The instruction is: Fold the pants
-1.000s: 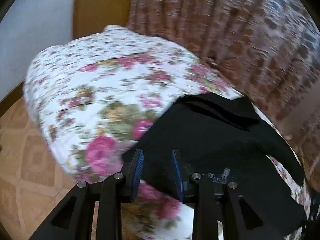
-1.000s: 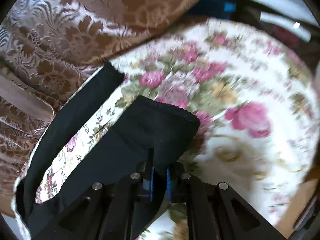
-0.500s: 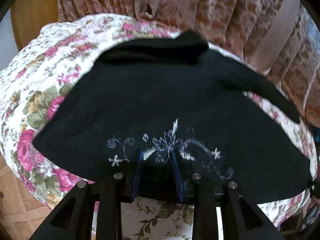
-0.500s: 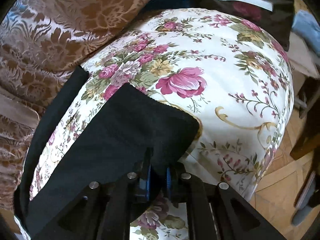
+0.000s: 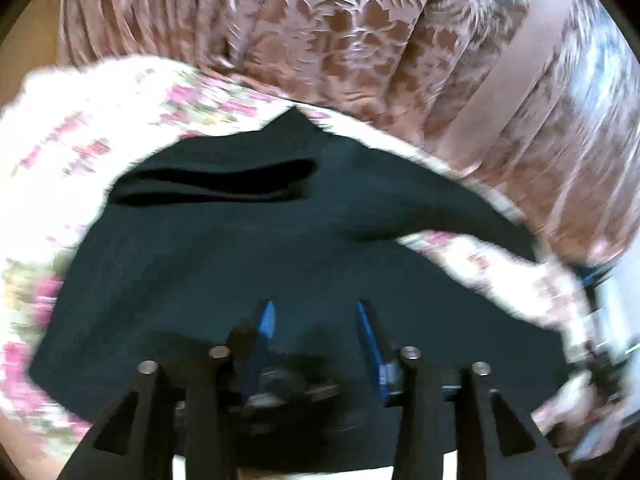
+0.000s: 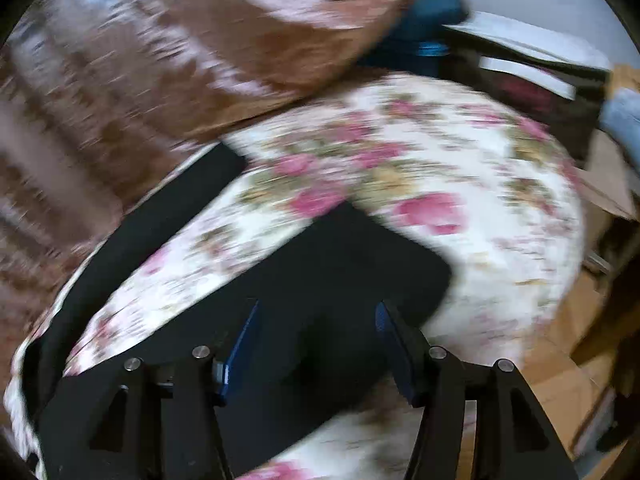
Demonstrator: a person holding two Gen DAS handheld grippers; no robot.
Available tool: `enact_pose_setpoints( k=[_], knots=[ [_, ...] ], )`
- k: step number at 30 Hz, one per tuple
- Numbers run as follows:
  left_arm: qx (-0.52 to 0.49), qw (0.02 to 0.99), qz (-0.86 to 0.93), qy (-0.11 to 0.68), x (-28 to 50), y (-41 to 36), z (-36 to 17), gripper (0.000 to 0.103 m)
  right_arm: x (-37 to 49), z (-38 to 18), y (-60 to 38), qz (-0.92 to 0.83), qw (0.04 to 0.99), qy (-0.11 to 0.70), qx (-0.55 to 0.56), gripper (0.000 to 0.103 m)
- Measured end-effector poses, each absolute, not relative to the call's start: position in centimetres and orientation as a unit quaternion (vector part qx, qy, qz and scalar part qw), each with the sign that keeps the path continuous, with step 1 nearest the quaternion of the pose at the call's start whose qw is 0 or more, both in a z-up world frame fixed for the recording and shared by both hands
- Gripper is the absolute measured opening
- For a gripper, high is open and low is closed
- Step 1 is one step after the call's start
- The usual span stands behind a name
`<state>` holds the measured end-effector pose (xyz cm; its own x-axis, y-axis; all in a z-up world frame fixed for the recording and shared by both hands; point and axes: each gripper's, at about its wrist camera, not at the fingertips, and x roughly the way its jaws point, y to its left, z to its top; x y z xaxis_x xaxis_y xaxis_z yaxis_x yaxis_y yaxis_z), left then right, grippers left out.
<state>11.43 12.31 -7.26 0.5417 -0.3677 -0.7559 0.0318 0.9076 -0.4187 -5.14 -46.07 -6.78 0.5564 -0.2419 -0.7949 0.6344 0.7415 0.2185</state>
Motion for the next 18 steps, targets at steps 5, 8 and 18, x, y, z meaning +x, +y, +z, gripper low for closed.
enact_pose_setpoints(
  k=[5, 8, 18],
  knots=[
    [-0.242, 0.855, -0.111, 0.444, 15.3, 12.0, -6.1, 0.072, -0.7, -8.1, -39.0, -0.149, 0.864, 0.423, 0.231, 0.061],
    [-0.121, 0.896, -0.032, 0.427, 17.1, 10.1, -5.2, 0.081, 1.3, -9.5, -35.1, -0.092, 0.860, 0.445, 0.232, 0.062],
    [-0.167, 0.863, 0.037, 0.476, 23.5, 12.5, -9.3, 0.012, 4.9, -13.4, -27.4, -0.007, 0.841, 0.488, 0.232, 0.063]
  ],
)
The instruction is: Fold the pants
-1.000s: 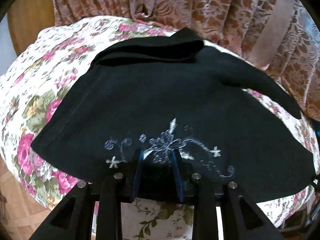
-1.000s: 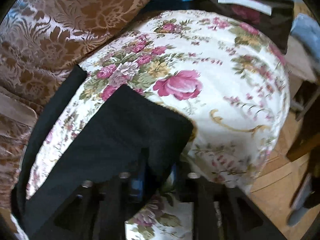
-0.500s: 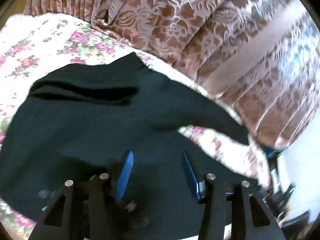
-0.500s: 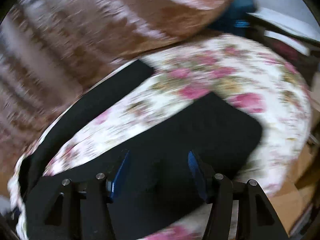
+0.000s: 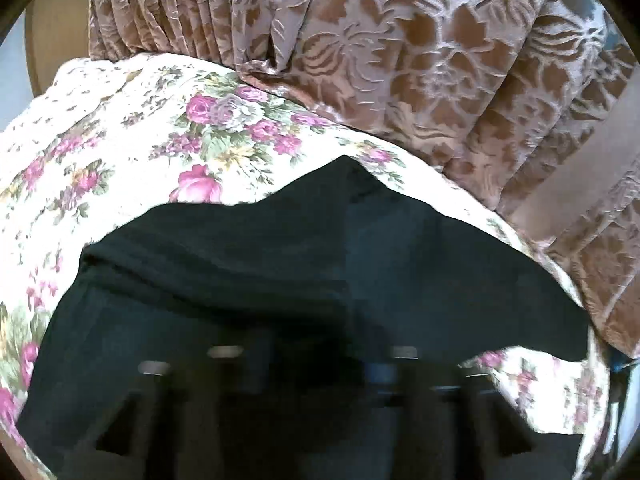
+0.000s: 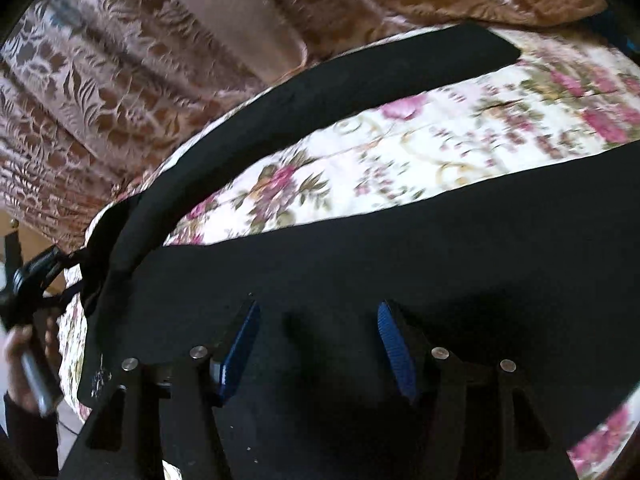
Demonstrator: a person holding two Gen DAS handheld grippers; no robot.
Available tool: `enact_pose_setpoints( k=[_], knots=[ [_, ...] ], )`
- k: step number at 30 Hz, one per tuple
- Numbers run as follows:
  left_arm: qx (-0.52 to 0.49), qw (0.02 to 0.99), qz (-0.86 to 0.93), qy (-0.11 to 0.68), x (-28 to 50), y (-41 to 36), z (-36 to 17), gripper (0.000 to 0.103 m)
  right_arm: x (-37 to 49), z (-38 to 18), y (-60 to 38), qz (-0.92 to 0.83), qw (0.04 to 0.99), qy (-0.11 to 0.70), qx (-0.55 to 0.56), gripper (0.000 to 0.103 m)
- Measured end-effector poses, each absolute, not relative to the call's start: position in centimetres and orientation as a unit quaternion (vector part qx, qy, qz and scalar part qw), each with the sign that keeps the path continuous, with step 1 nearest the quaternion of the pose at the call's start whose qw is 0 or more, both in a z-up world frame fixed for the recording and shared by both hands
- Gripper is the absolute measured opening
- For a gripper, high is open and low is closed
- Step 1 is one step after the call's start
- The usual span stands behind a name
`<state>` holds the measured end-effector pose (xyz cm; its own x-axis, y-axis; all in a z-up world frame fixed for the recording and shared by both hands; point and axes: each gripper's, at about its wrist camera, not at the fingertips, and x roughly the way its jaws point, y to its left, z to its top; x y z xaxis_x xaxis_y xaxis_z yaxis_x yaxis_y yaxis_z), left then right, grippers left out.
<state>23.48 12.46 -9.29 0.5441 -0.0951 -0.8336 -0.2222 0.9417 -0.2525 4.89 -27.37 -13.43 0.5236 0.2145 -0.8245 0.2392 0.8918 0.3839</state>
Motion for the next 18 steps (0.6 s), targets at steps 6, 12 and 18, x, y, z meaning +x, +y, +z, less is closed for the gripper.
enact_pose_setpoints(
  k=[6, 12, 18],
  knots=[
    [-0.141, 0.893, 0.009, 0.427, 23.4, 13.6, -6.6, 0.003, 5.3, -13.9, -27.0, -0.003, 0.841, 0.495, 0.218, 0.063],
    [-0.099, 0.923, -0.033, 0.370, 19.2, 16.4, -2.6, 0.003, 5.5, -13.3, -27.5, 0.009, 0.842, 0.493, 0.217, 0.063],
    [-0.120, 0.934, -0.061, 0.331, 13.3, 20.6, -1.3, 0.003, 7.9, -12.6, -27.2, 0.055, 0.832, 0.499, 0.236, 0.063]
  ],
)
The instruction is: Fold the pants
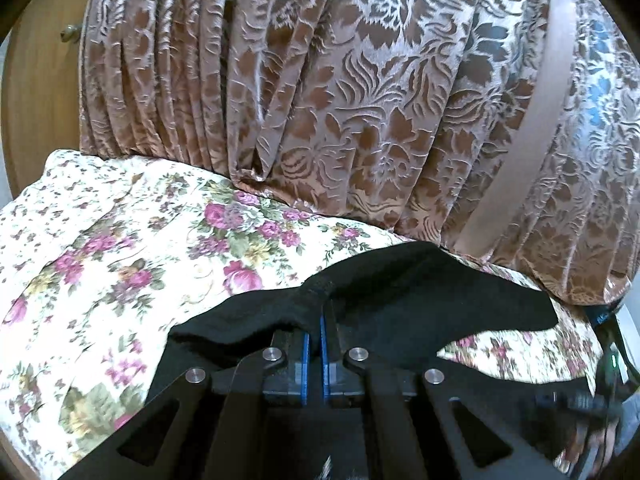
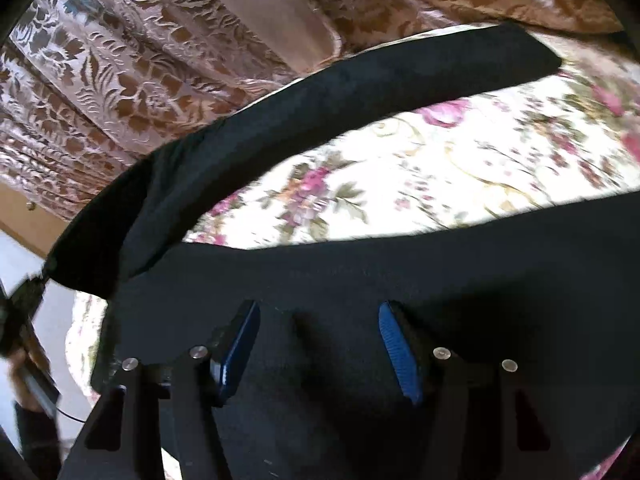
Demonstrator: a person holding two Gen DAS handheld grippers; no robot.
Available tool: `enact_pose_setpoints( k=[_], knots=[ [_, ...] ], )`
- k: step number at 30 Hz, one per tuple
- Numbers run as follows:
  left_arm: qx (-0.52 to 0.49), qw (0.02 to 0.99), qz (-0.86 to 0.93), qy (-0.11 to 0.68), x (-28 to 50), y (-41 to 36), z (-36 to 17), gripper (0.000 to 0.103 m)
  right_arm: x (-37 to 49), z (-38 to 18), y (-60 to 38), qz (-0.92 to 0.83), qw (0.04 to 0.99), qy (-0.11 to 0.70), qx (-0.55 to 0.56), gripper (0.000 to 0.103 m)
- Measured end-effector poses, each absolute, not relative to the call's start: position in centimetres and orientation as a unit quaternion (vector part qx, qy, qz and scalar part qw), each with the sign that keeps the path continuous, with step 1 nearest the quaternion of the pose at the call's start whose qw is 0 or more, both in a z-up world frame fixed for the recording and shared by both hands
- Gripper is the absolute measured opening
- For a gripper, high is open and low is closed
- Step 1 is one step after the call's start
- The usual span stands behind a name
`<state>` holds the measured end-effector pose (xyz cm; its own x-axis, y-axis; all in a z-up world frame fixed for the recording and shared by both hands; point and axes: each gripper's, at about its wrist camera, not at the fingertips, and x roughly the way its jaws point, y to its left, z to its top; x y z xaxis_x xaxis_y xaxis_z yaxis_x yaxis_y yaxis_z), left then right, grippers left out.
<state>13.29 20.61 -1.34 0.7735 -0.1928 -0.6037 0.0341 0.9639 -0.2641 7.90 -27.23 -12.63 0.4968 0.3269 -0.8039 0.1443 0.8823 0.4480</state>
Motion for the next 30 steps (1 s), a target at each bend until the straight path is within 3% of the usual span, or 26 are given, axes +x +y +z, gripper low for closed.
enact_pose_setpoints(
  k=[11, 20, 23, 25, 30],
  knots=[
    [-0.053, 0.936, -0.091, 0.335, 8.4, 18.9, -2.8, 0.003, 21.3, -9.8, -25.4, 0.134, 0.796, 0.480, 0.344, 0.063],
    [-0.046, 0.934, -0.100, 0.339, 7.9, 19.2, -2.6, 0.003, 33.6, -11.2, -24.4, 0.080, 0.765, 0.511, 0.385, 0.053],
    [-0.041, 0.937, -0.097, 0.334, 8.5, 19.6, -2.0, 0.003, 35.9, -12.5, -24.2, 0.054, 0.755, 0.540, 0.369, 0.040],
    [-0.038, 0.940, -0.086, 0.329, 9.7, 20.0, -1.6, 0.003, 36.3, -13.0, -24.2, 0.043, 0.754, 0.548, 0.360, 0.012],
    [-0.023, 0.949, -0.031, 0.312, 15.9, 21.8, 0.3, 0.003, 35.0, -10.9, -23.9, 0.069, 0.788, 0.522, 0.319, 0.009]
  ],
)
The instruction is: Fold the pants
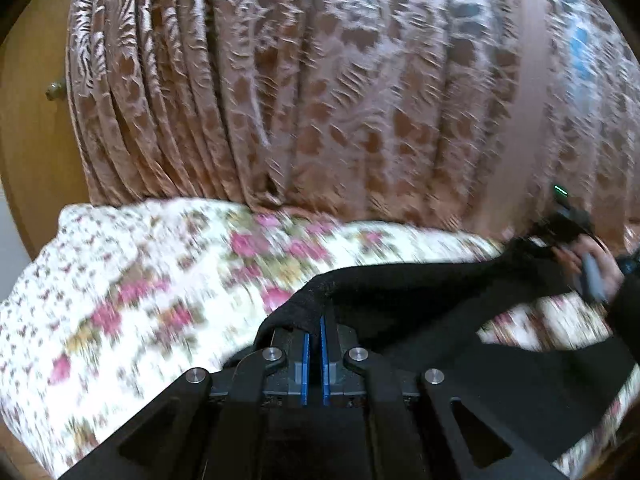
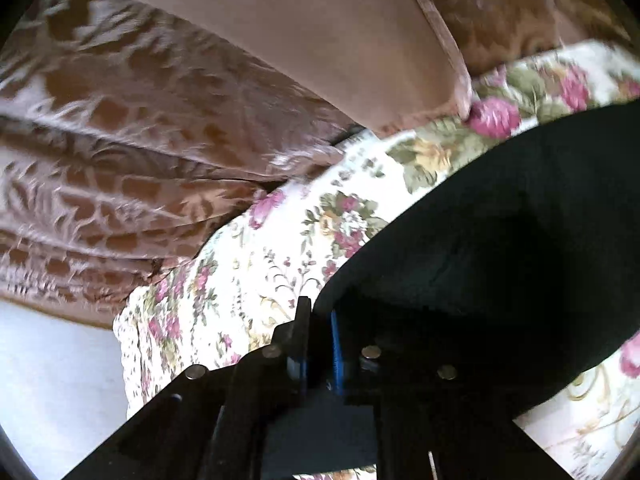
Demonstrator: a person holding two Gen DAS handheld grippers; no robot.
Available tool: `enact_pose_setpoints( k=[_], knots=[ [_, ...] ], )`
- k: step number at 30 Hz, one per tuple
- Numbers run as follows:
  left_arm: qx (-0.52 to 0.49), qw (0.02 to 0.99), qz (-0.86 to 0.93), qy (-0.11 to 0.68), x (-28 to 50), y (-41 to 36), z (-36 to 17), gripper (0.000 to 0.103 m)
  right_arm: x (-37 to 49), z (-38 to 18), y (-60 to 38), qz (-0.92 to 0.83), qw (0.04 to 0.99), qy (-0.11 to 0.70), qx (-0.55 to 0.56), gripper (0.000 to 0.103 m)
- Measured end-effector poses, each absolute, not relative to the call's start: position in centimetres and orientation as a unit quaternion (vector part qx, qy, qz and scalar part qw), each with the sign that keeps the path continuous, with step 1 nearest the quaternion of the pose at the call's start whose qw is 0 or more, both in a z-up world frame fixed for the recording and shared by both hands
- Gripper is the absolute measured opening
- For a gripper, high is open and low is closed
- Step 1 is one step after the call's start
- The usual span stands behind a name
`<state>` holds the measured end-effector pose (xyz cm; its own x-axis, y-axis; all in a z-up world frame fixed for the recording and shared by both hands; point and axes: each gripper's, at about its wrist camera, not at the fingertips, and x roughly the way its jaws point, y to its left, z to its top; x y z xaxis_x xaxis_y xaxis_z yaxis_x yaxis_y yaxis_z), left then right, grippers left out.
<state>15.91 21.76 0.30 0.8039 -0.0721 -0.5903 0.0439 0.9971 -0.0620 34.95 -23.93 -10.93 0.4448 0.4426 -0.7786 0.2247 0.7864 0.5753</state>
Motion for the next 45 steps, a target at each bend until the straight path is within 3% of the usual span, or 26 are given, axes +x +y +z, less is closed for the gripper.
enact_pose_setpoints(
  k=[7, 16, 24, 30, 33, 36, 40, 44, 45],
  knots=[
    [-0.040, 0.955, 0.004, 0.292, 20.4, 23.6, 2.9, 0.003, 30.4, -6.6, -25.5, 0.127, 0.819, 0.459, 0.320, 0.009],
    [-0.056, 0.950, 0.013, 0.306, 12.8, 24.8, 0.6, 0.003, 17.2, -3.9, -26.3, 0.205, 0.840, 0.393, 0.313, 0.009],
    [-0.139, 0.911, 0.043, 0.385, 5.8, 27.4, -7.7, 0.004, 7.0, -8.4, -23.7, 0.229, 0.821, 0.438, 0.285, 0.008],
    [-0.258, 0.870, 0.055, 0.417, 2.0, 29.5, -11.2, 0.018, 4.8, -13.3, -22.9, 0.197, 0.805, 0.482, 0.285, 0.007],
    [-0.335, 0.852, 0.041, 0.401, -0.2, 30.6, -11.3, 0.023, 4.9, -14.4, -22.9, 0.188, 0.802, 0.486, 0.293, 0.007],
    [-0.420, 0.830, 0.004, 0.368, -1.6, 31.0, -11.4, 0.034, 5.0, -14.7, -22.8, 0.182, 0.803, 0.488, 0.288, 0.007],
    [-0.446, 0.813, -0.012, 0.374, 0.1, 30.4, -11.5, 0.041, 5.4, -15.4, -22.7, 0.175, 0.801, 0.493, 0.290, 0.007],
    [-0.416, 0.823, 0.016, 0.387, 3.2, 29.8, -11.7, 0.038, 5.7, -16.0, -22.7, 0.172, 0.798, 0.499, 0.291, 0.007],
    [-0.396, 0.833, 0.026, 0.385, 3.9, 29.6, -11.5, 0.031, 5.8, -15.9, -22.7, 0.173, 0.798, 0.499, 0.289, 0.007]
  ],
)
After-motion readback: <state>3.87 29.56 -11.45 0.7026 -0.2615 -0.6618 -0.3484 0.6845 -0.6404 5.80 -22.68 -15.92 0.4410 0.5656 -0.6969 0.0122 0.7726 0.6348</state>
